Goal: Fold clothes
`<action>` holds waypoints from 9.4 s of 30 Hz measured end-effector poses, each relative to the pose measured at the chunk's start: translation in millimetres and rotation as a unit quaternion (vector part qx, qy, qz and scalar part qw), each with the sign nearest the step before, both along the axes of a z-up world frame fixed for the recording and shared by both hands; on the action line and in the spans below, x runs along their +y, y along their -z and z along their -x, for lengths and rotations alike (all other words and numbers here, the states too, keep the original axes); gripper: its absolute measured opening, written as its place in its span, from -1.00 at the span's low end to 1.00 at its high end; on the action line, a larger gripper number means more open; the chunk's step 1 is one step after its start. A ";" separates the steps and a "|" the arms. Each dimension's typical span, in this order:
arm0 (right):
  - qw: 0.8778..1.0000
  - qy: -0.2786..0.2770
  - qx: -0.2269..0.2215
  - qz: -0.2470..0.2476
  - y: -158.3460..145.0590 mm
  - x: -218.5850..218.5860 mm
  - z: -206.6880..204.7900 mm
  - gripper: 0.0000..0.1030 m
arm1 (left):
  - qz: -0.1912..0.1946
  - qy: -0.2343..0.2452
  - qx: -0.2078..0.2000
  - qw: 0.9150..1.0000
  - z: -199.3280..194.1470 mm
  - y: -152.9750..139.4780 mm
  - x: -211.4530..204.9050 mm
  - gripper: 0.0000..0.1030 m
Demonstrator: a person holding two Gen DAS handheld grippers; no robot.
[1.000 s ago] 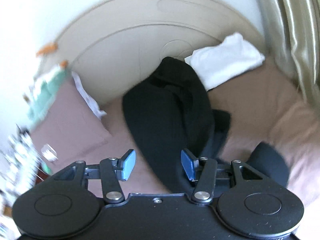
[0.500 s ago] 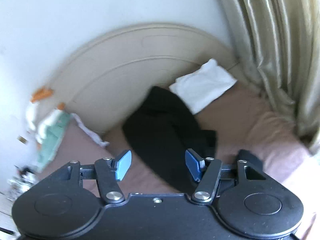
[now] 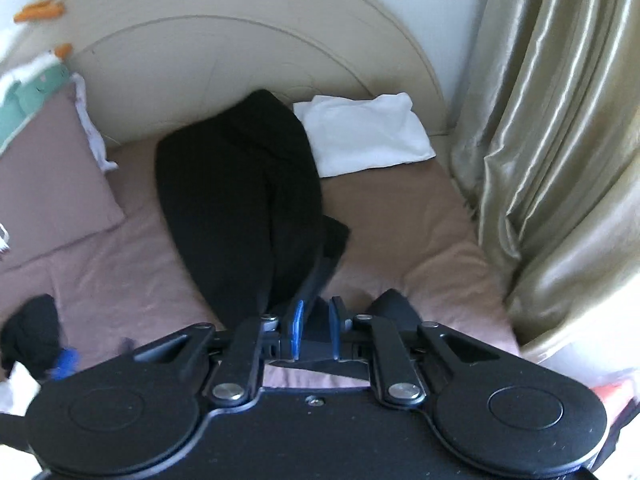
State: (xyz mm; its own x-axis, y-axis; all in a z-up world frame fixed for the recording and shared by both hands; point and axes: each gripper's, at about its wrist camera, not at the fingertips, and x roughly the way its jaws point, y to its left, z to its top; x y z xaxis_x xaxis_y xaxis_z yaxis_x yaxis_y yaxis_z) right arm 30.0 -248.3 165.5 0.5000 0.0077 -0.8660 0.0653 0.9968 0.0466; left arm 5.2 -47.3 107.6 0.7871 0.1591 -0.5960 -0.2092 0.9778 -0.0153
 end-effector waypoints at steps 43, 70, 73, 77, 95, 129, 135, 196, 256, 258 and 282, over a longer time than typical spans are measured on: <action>0.970 -0.082 -0.198 -0.115 240.7 -80.7 -75.8 -0.92 | 0.141 -0.075 0.074 0.984 -20.9 186.1 -94.9 0.79; 0.989 0.089 -0.108 -0.052 272.7 -194.7 -69.4 -0.84 | 0.076 -0.056 0.163 0.982 -73.1 229.1 -189.2 0.79; 0.988 0.084 -0.101 -0.078 280.7 -202.3 -71.5 -0.83 | 0.092 -0.057 0.176 0.978 -80.7 239.9 -191.4 0.79; 0.989 0.056 -0.105 -0.093 286.3 -203.9 -72.2 -0.83 | 0.077 -0.088 0.176 0.977 -95.0 255.4 -185.8 1.00; 0.952 0.007 -0.151 -0.266 277.3 -187.2 -58.6 -0.85 | -0.076 -0.055 0.100 0.991 -105.9 190.4 -97.9 -0.82; 0.930 -0.037 -0.124 -0.343 206.8 -163.9 -34.4 -0.84 | -0.092 0.165 0.010 0.982 -28.8 152.9 -104.0 0.61; 0.910 -0.074 -0.137 -0.384 211.8 -159.9 -49.7 -0.84 | -0.095 0.278 -0.032 0.955 -28.2 179.2 -173.8 0.61; 0.873 -0.176 -0.183 -0.417 162.4 -132.1 8.7 -0.75 | 0.045 0.031 0.081 0.995 -29.3 185.5 -54.7 -0.34; 0.967 -0.135 0.024 -0.215 258.2 -337.1 117.8 -0.85 | 0.145 0.461 0.218 0.848 74.6 156.4 -260.3 0.05; 0.972 -0.112 0.029 -0.204 271.8 -345.4 124.1 -0.85 | 0.136 0.434 0.221 0.863 64.8 165.1 -247.6 0.10; 0.949 -0.004 0.070 -0.308 352.8 -380.0 155.5 -0.25 | 0.174 0.067 0.128 0.974 -212.8 265.4 -116.8 0.45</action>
